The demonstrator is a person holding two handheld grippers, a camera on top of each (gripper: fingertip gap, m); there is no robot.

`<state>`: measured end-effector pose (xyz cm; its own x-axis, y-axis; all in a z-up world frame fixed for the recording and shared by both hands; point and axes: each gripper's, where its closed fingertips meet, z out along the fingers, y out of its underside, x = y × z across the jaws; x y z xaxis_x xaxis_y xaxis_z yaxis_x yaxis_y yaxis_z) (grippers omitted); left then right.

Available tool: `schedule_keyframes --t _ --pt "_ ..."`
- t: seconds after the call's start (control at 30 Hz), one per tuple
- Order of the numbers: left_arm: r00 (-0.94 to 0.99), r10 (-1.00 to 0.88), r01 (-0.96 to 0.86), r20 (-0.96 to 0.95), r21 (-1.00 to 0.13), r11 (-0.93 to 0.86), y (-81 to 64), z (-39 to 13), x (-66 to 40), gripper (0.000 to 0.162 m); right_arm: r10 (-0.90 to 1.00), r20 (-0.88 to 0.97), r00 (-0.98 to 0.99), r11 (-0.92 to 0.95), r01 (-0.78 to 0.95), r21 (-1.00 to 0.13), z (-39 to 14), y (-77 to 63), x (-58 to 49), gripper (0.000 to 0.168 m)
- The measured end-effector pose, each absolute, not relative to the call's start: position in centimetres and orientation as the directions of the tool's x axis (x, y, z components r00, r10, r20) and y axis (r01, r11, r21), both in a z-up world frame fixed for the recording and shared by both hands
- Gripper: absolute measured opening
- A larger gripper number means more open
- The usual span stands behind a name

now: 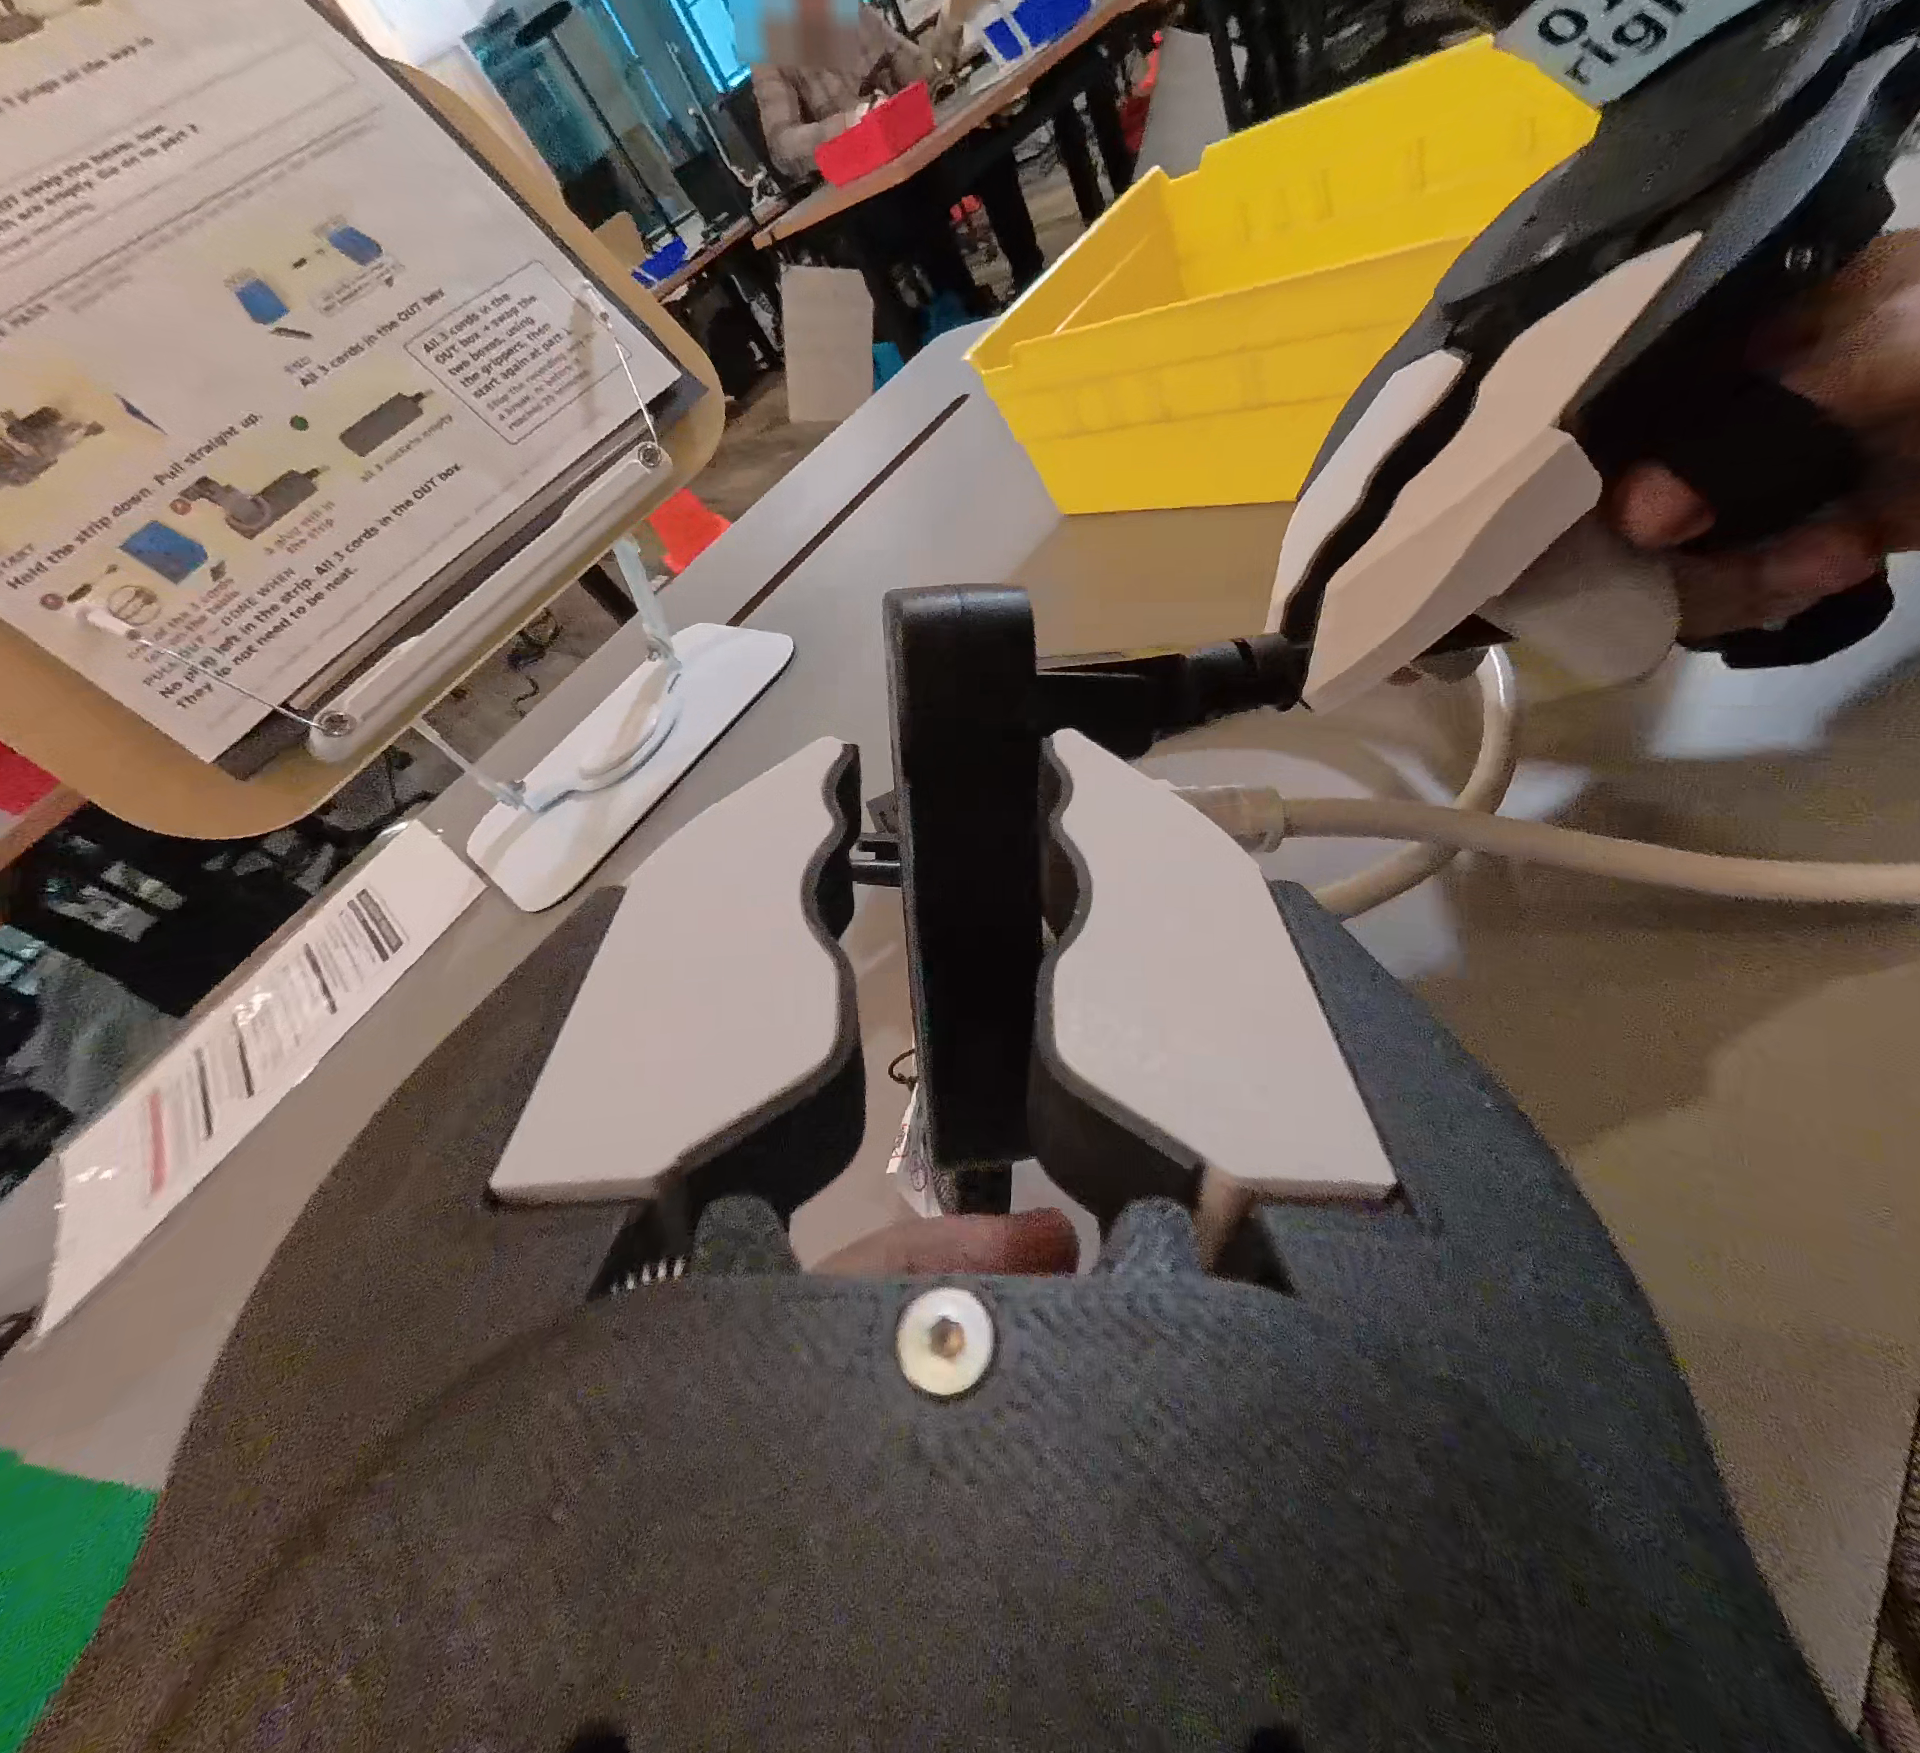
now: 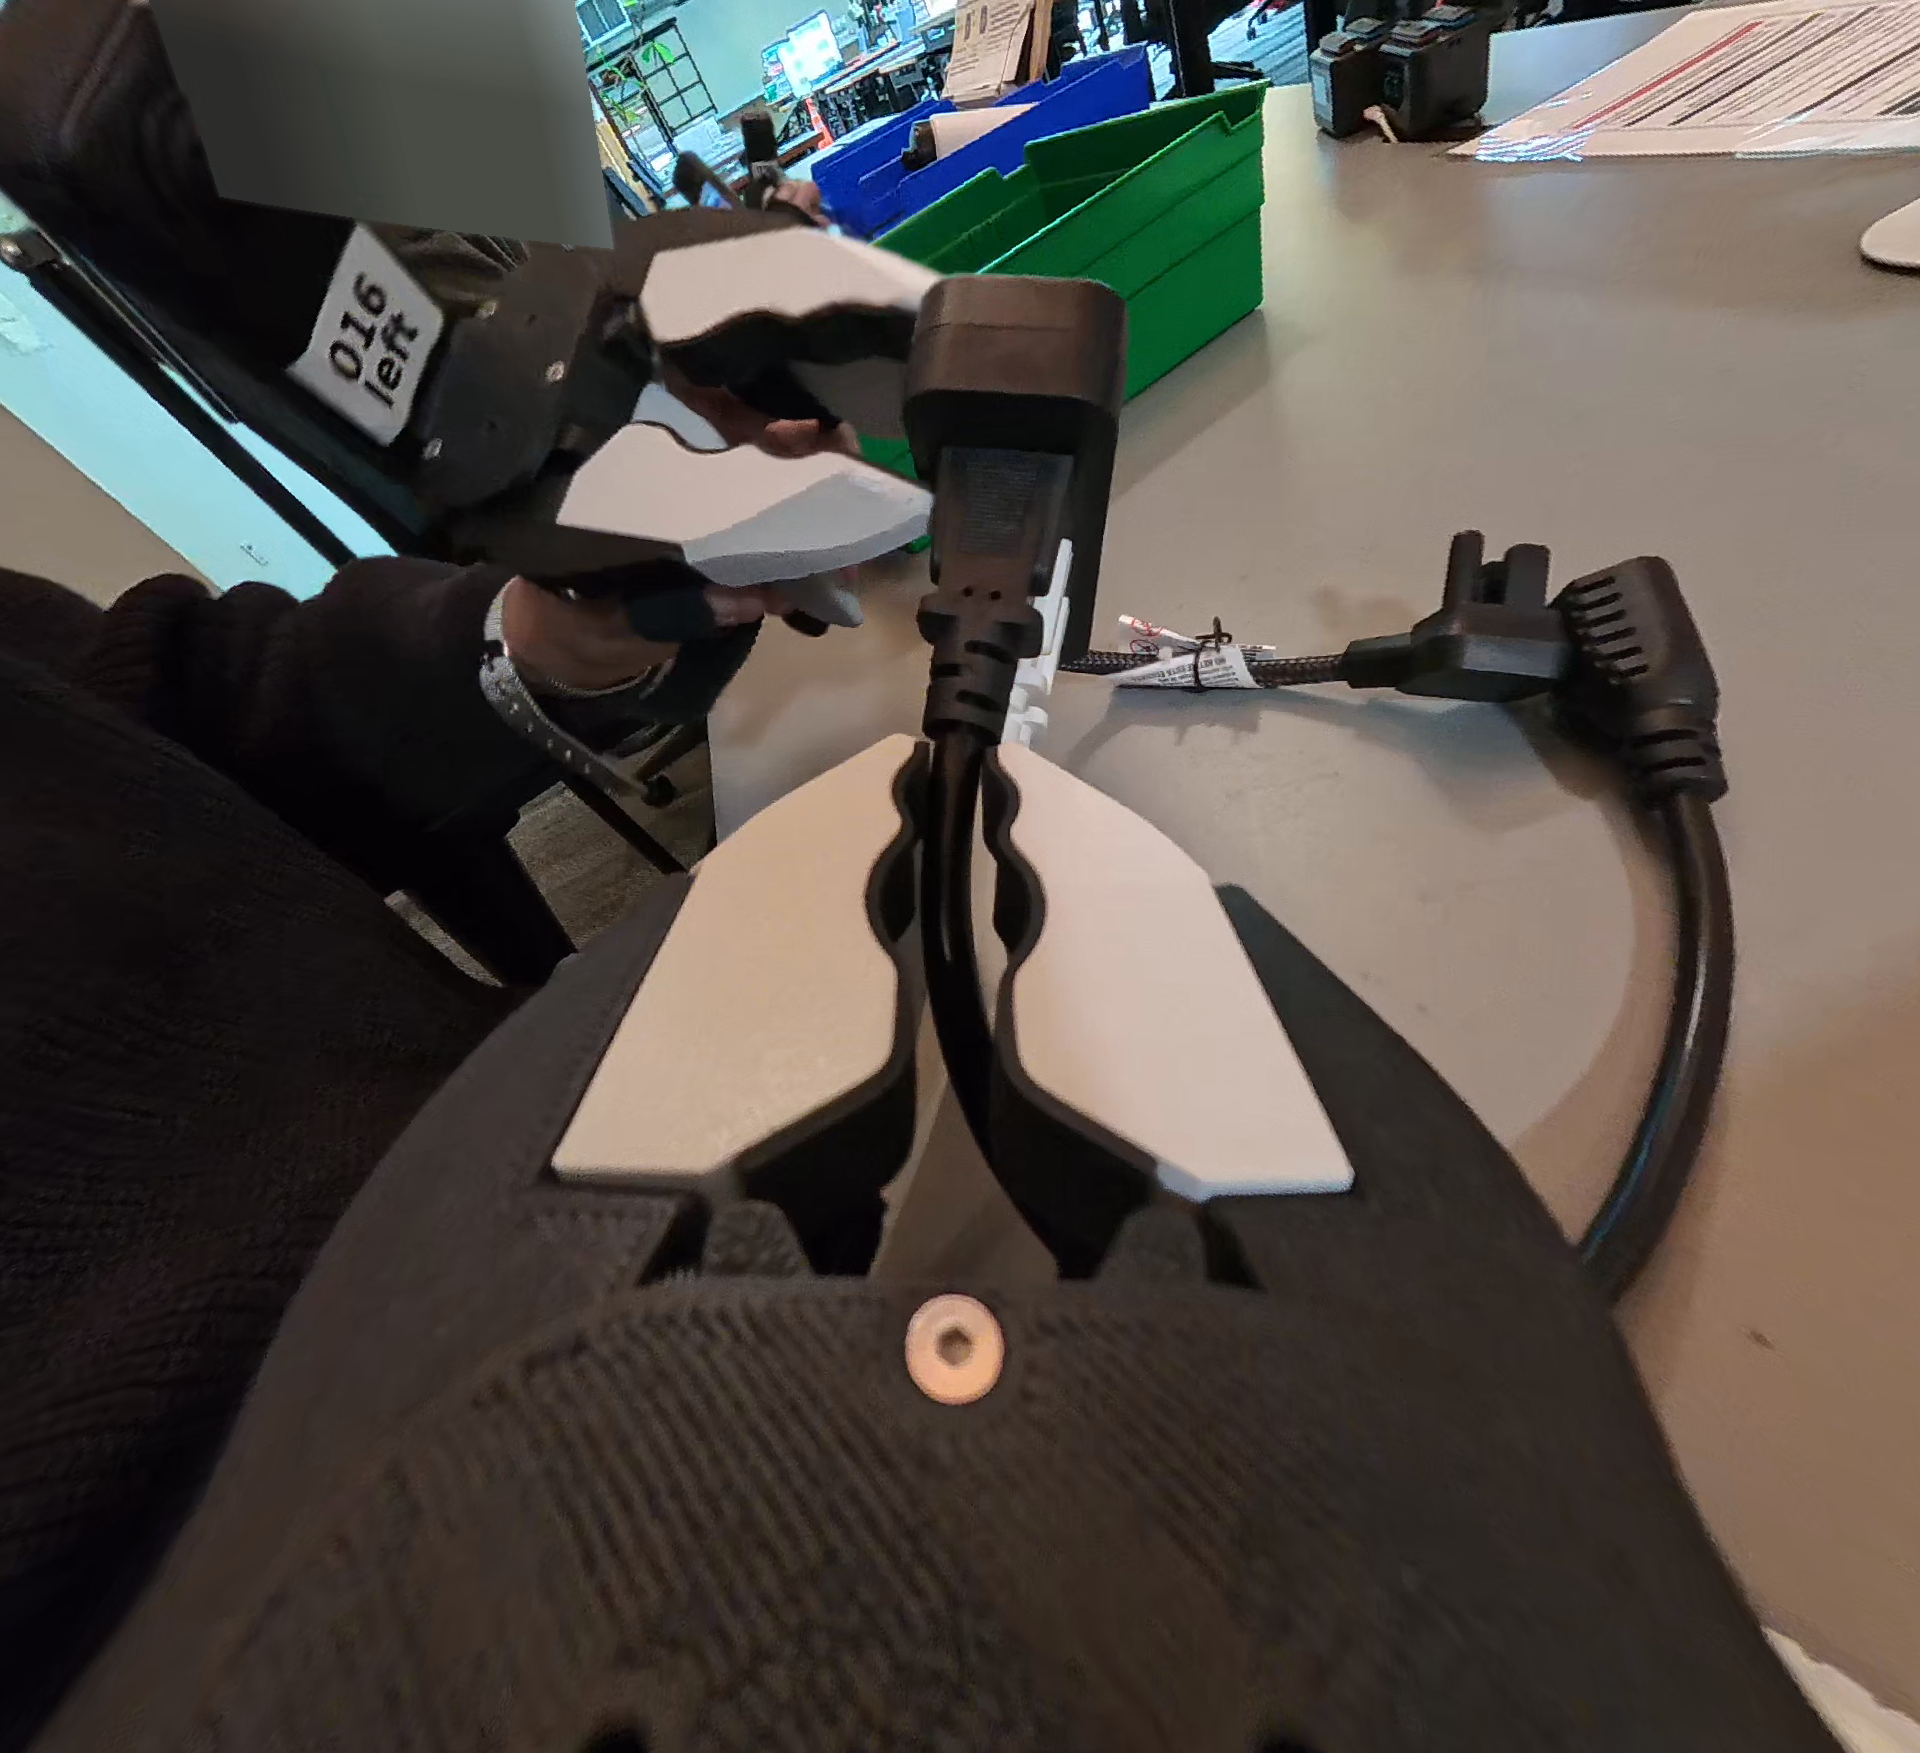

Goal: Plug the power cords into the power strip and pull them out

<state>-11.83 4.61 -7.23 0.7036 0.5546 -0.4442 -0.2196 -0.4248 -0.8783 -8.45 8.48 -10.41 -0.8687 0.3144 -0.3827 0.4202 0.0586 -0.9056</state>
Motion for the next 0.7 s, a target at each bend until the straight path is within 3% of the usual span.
schedule_keyframes --t 0.07,0.17,0.3,0.7 --pt "0.655 0.551 -0.251 -0.517 -0.837 -0.486 4.8 -7.4 -11.6 0.024 0.321 -0.379 -0.868 0.060 0.418 -0.906 -10.4 8.4 -8.4 0.010" --pt "0.645 0.555 -0.199 -0.526 -0.816 -0.542 4.7 -8.2 -11.9 0.026 0.325 -0.371 -0.870 0.066 0.412 -0.909 -10.5 8.4 -8.2 0.010" --pt "0.690 0.588 -0.124 -0.422 -0.869 -0.478 4.4 -8.7 -12.0 0.025 0.326 -0.363 -0.873 0.072 0.406 -0.911 -10.4 8.2 -8.0 0.010" --pt "0.670 0.553 -0.175 -0.496 -0.829 -0.531 4.3 -9.0 -12.1 0.026 0.329 -0.341 -0.880 0.118 0.397 -0.910 -11.0 8.1 -8.0 0.010"
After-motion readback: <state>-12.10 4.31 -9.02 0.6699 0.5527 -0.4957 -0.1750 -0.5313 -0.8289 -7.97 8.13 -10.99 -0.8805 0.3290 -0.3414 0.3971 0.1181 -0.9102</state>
